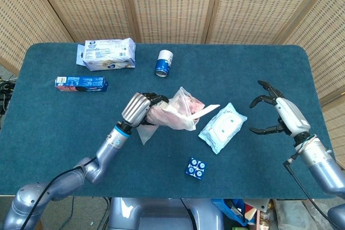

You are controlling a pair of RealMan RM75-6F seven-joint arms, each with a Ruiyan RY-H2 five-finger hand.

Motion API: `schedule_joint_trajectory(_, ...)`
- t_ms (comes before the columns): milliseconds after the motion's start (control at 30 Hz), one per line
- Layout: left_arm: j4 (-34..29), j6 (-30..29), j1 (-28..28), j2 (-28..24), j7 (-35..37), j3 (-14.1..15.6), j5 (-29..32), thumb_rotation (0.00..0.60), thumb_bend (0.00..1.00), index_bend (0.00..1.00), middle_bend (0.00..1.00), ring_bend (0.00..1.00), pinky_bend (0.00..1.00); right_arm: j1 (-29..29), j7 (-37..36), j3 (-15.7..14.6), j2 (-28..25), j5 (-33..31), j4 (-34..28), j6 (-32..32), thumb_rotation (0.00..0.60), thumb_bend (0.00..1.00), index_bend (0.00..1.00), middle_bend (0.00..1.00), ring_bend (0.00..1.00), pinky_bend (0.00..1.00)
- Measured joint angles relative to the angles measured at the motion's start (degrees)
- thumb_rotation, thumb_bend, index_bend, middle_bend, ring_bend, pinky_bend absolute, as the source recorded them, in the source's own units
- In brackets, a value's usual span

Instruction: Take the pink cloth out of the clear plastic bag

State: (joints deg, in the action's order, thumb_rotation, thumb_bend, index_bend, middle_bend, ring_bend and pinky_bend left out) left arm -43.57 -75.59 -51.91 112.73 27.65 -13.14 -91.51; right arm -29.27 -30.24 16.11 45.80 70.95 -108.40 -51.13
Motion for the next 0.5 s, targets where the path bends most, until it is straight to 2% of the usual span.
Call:
schedule_joint_trajectory(200,1.7,-1.2,-1.2,1.5,-0.3,-0.4,0.1,0.6,0.3,0.63,0.63,0.56,0.66,-4.5,3.5,1.3,0.5,-8.7,-0.9,5.7,0.6,0.04,0.44,0.04,0.0,0.0)
schedule_joint_trajectory(500,2.5,-1.5,-2.6,2.1,-1.1,-0.1,-0.1,0.6,0.3,0.63,0.63,0.56,0.66,-9.5,2.9,5.0,-2.1,-19.5,-4.4,12.0,0.6,0.04,0.45,0.04,0.0,0.0)
